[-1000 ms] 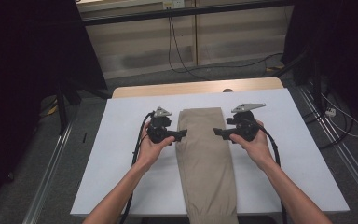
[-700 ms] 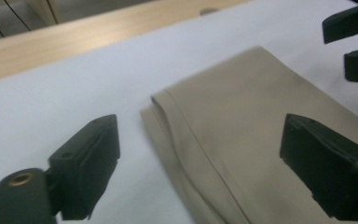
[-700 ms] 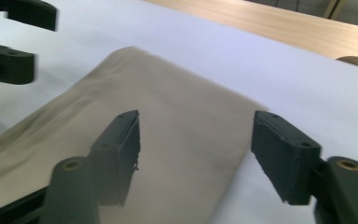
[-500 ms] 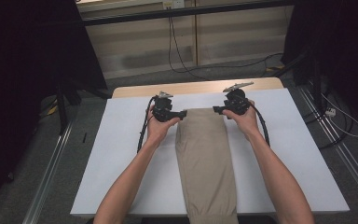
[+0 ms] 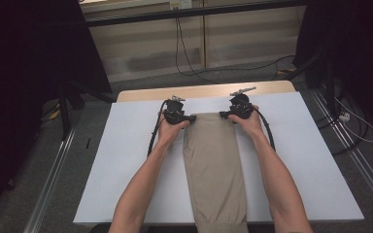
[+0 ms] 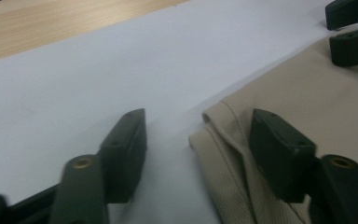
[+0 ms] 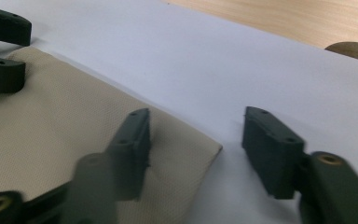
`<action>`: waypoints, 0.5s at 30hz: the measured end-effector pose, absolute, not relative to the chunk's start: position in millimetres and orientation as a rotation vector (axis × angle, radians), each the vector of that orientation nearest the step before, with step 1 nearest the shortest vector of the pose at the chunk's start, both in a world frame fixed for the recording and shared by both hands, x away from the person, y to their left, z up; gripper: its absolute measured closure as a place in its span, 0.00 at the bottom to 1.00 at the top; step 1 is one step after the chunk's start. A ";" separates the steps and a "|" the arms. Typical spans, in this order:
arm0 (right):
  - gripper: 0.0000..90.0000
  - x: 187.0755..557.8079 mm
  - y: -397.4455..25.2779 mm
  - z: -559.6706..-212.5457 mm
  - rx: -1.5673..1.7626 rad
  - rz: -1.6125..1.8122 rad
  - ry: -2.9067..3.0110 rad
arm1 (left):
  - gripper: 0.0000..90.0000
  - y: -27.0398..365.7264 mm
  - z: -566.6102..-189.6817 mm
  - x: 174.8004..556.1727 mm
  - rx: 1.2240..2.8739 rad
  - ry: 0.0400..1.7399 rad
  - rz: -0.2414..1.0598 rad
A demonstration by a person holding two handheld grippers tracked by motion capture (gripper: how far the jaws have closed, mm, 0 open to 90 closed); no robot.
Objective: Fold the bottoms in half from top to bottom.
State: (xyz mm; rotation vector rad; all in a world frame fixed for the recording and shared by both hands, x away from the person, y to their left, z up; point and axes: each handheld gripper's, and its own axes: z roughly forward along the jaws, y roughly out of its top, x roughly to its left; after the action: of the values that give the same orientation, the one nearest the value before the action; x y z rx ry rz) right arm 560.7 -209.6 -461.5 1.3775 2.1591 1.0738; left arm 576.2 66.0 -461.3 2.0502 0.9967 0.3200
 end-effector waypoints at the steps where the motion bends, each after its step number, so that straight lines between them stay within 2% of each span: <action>1: 0.65 560.2 -211.2 -460.3 1.392 1.086 2.170 | 0.61 68.2 -460.2 575.8 2.043 0.976 0.214; 2: 0.74 559.6 -211.5 -459.9 1.390 1.101 2.190 | 0.95 66.5 -461.8 573.7 2.035 0.959 0.163; 3: 0.82 558.7 -210.9 -459.7 1.385 1.111 2.208 | 0.93 64.1 -460.9 569.8 2.052 0.940 0.192; 4: 0.94 557.6 -209.7 -460.0 1.394 1.162 2.257 | 0.95 64.1 -460.5 569.4 2.042 0.960 0.174; 9: 0.97 553.9 -208.8 -447.0 1.412 1.204 2.204 | 0.97 78.2 -449.8 571.5 1.950 1.036 0.161; 15: 0.98 555.1 -212.3 -408.1 1.371 1.292 2.081 | 0.98 84.2 -410.8 576.4 1.841 1.029 0.258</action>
State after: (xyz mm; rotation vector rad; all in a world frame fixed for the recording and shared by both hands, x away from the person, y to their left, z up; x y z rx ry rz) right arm 555.1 -212.3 -408.1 1.3710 2.0814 1.2924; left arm 576.4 84.2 -410.8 1.8414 1.0292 0.2582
